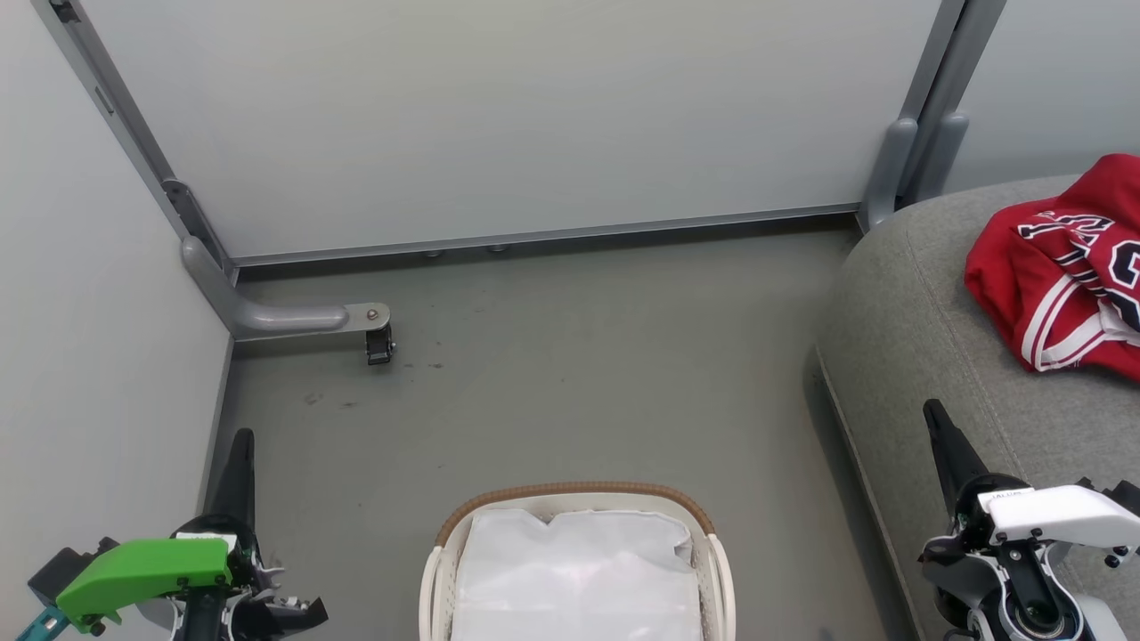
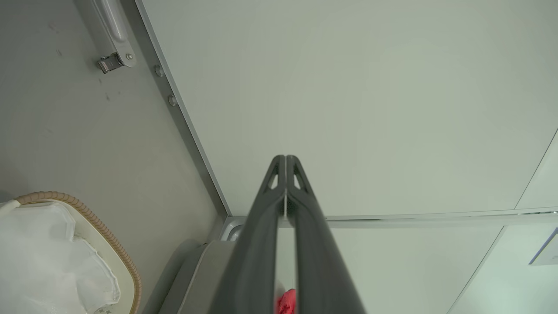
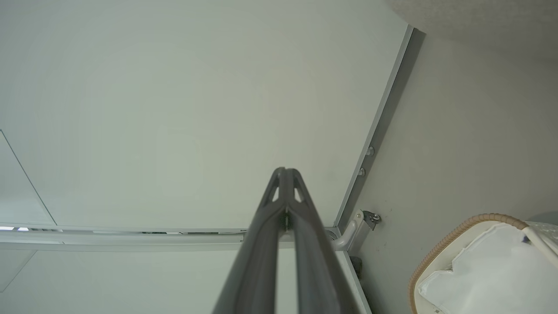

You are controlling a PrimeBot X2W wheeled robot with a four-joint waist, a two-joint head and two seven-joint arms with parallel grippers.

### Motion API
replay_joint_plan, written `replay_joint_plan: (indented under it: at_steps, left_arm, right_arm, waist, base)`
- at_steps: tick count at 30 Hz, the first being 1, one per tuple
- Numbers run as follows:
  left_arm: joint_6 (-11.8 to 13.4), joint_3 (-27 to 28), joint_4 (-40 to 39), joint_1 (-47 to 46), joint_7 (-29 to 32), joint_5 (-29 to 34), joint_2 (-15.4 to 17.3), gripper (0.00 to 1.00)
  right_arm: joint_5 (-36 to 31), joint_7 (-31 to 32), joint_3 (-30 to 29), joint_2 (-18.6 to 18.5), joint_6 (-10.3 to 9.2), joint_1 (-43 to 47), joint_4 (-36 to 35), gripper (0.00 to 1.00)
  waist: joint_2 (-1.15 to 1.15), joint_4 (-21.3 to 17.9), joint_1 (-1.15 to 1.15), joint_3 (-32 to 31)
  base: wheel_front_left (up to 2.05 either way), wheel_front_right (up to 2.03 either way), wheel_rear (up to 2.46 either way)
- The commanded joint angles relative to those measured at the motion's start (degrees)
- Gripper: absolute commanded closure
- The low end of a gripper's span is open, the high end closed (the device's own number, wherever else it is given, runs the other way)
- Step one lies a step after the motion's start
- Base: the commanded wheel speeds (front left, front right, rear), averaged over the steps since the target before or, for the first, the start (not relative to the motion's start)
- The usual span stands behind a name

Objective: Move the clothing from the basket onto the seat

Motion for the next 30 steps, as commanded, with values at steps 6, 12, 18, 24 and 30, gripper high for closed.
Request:
replay_joint_plan:
  at_steps: [6, 12, 18, 24, 30]
  left_arm:
    - [-0.2, 0.5, -0.4, -1.5, 1.0, -3.0, 0.4, 1.0]
    - [-0.2, 0.6, -0.6, -1.8, 1.5, -5.5, 0.4, 1.0]
    - [-0.2, 0.6, -0.5, -1.7, 1.7, -5.9, 0.4, 1.0]
    - [-0.2, 0.6, -0.5, -1.7, 1.7, -5.9, 0.4, 1.0]
    - [-0.2, 0.6, -0.5, -1.7, 1.7, -5.9, 0.4, 1.0]
  right_arm:
    - [3.1, 1.0, -0.3, -0.4, -0.01, 0.5, -0.8, 1.0]
    - [5.4, 1.6, -0.5, -0.4, -0.01, 0.6, -1.1, 1.0]
    - [6.0, 1.7, -0.5, -0.4, -0.01, 0.6, -1.2, 1.0]
    - [6.0, 1.7, -0.5, -0.4, -0.01, 0.6, -1.2, 1.0]
    - [6.0, 1.7, -0.5, -0.4, -0.01, 0.6, -1.2, 1.0]
  waist:
    - [0.0, 0.1, 0.0, -0.1]
    - [0.0, 0.1, 0.0, -0.1]
    - [0.0, 0.1, 0.0, -0.2]
    - [0.0, 0.1, 0.0, -0.2]
    - [0.0, 0.1, 0.0, -0.2]
  base:
    - [0.0, 0.0, 0.0]
    - [0.0, 0.0, 0.0]
    - [0.0, 0.0, 0.0]
    - [0.0, 0.0, 0.0]
    - [0.0, 0.0, 0.0]
